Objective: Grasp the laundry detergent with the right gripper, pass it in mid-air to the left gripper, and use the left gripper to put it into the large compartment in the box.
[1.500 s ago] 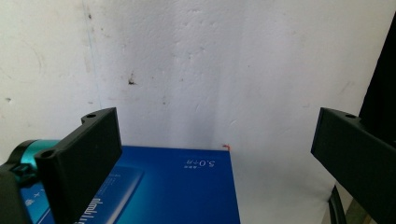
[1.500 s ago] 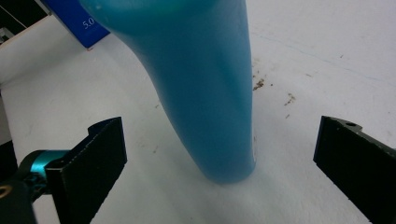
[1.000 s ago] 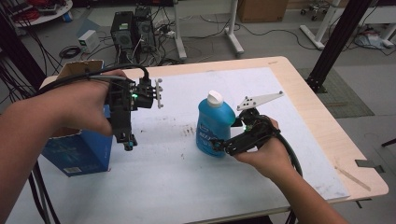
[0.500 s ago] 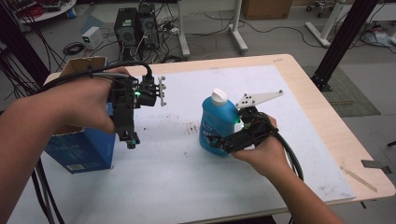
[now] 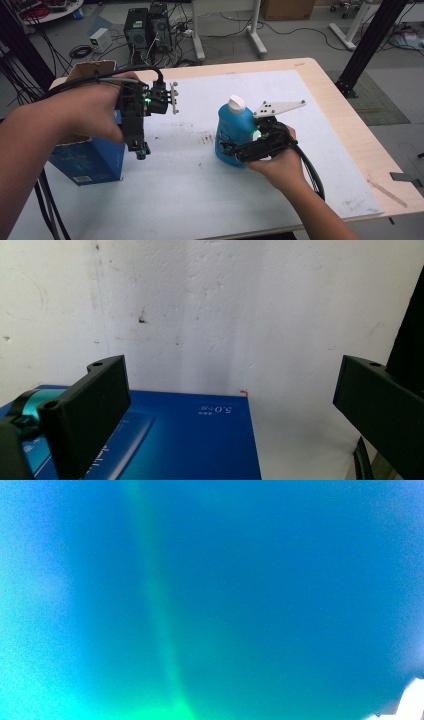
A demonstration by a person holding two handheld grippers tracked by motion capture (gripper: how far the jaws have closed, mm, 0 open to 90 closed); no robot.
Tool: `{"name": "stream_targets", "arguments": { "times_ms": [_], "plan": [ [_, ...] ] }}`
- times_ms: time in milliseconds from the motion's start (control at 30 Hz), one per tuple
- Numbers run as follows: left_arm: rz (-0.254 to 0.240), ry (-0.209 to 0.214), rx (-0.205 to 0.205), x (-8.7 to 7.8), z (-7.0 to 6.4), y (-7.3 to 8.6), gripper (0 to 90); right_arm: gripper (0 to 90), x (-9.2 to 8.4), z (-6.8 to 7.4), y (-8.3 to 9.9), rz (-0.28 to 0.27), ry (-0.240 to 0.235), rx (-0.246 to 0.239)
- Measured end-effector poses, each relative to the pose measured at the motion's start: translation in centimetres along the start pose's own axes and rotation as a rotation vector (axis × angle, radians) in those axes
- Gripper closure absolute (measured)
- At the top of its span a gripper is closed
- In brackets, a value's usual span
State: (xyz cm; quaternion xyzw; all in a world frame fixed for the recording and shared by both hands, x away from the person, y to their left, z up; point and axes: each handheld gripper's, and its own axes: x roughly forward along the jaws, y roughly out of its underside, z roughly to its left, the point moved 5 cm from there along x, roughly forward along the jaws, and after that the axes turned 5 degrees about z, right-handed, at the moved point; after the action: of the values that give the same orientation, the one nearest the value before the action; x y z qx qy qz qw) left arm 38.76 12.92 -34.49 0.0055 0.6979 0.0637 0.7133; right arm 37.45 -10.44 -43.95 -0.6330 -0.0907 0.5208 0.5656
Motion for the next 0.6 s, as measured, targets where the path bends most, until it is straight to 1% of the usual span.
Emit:
{"name": "stream_targets", "arguments": {
  "times_ms": [100,167,233,467,600],
  "plan": [
    [0.002,0.0,0.003,0.01,0.01,-0.04,1.7,12.6,0.18,-0.02,0.06,0.0,0.009,-0.003],
    [0.001,0.0,0.002,0.02,-0.02,-0.07,1.7,15.1,0.26,-0.04,0.11,-0.009,0.014,-0.006],
    [0.004,0.0,0.006,0.02,0.0,-0.09,1.7,15.2,0.29,-0.07,0.16,-0.008,0.017,-0.001],
    [0.004,0.002,0.001,0.05,0.02,-0.1,1.7,18.6,0.31,-0.13,0.17,-0.017,0.032,-0.008],
    [0.002,0.002,0.0,0.08,0.03,-0.13,1.7,19.0,0.36,-0.21,0.19,-0.02,0.038,-0.009]
  ]
}}
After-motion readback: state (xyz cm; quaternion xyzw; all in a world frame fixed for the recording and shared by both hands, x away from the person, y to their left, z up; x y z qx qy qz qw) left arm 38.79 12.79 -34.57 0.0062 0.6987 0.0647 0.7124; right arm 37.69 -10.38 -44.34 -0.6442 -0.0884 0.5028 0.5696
